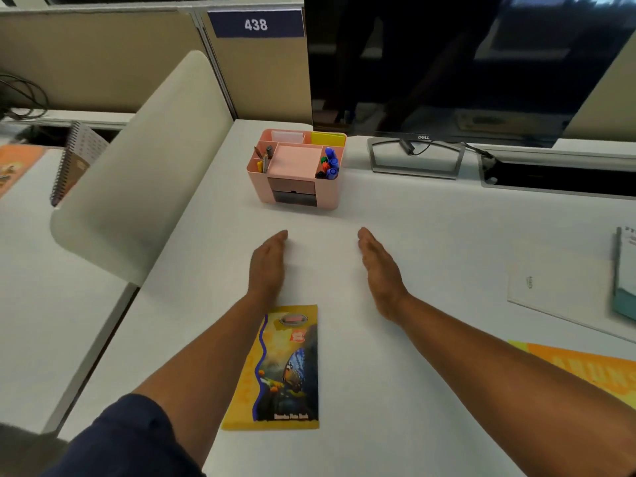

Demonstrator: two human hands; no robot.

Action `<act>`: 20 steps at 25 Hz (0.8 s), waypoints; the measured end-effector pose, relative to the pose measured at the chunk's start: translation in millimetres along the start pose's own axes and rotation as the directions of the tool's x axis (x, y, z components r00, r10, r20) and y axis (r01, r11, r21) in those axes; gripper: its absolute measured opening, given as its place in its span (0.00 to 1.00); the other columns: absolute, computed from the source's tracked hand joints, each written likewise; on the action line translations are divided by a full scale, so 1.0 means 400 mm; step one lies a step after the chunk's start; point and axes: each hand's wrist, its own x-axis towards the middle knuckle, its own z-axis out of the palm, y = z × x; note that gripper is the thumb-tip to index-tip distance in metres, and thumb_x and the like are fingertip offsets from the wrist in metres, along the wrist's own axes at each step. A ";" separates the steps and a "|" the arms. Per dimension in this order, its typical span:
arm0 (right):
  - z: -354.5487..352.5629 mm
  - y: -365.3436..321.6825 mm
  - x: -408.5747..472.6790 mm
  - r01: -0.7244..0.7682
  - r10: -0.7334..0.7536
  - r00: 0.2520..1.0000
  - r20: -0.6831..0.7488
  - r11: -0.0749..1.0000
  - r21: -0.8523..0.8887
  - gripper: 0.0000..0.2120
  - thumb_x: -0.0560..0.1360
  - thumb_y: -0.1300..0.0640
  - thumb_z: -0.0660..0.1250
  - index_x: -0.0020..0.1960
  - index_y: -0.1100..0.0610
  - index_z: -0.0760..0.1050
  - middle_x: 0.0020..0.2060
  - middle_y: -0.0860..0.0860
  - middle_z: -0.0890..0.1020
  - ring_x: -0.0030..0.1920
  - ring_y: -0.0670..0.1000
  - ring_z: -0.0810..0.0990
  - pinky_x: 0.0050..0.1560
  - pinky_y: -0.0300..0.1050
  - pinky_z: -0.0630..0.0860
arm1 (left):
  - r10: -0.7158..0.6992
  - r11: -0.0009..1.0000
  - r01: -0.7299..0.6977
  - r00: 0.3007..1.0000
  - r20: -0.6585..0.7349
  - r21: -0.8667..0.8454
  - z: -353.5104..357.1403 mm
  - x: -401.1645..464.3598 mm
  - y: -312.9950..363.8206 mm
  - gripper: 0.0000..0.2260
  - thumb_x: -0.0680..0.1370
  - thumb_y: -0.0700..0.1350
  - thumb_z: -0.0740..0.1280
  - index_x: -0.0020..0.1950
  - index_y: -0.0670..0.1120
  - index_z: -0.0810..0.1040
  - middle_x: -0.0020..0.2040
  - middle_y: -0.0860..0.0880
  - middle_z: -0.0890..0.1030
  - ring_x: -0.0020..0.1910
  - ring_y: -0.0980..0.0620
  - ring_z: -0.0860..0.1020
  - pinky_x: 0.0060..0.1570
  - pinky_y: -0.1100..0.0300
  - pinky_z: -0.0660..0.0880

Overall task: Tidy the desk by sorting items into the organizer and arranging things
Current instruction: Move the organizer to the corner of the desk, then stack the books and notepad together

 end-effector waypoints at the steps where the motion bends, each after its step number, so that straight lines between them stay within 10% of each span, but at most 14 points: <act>1: -0.013 0.003 -0.036 -0.005 0.006 1.000 0.028 1.000 -0.028 0.22 0.86 0.50 0.52 0.79 0.52 0.59 0.77 0.45 0.64 0.76 0.45 0.62 0.77 0.42 0.57 | 0.025 0.994 -0.031 0.998 0.061 0.108 0.011 -0.039 -0.012 0.17 0.84 0.48 0.59 0.70 0.46 0.77 0.70 0.49 0.76 0.71 0.51 0.72 0.73 0.50 0.66; 10: -0.114 0.037 -0.287 -0.022 0.106 0.953 0.284 0.958 -0.286 0.23 0.84 0.52 0.59 0.78 0.49 0.62 0.77 0.44 0.65 0.73 0.40 0.62 0.69 0.34 0.58 | 0.070 0.807 -0.105 0.994 0.083 0.581 -0.011 -0.311 -0.074 0.25 0.76 0.48 0.72 0.72 0.48 0.73 0.75 0.49 0.70 0.78 0.47 0.62 0.75 0.50 0.62; 15: -0.144 0.070 -0.359 0.025 0.117 0.933 0.341 0.923 -0.384 0.25 0.83 0.52 0.62 0.78 0.48 0.62 0.77 0.43 0.64 0.73 0.38 0.61 0.69 0.33 0.57 | -0.174 0.626 0.251 0.968 -0.182 0.738 -0.042 -0.407 -0.084 0.49 0.57 0.74 0.72 0.73 0.55 0.64 0.72 0.47 0.66 0.72 0.41 0.65 0.65 0.39 0.69; 20: -0.178 0.093 -0.414 0.093 0.110 0.922 0.371 0.867 -0.489 0.28 0.82 0.50 0.64 0.79 0.48 0.59 0.78 0.42 0.62 0.75 0.41 0.60 0.71 0.34 0.56 | -0.308 0.680 0.386 0.922 -0.236 0.624 0.009 -0.472 -0.042 0.55 0.56 0.63 0.82 0.75 0.50 0.58 0.68 0.43 0.64 0.69 0.38 0.65 0.64 0.40 0.70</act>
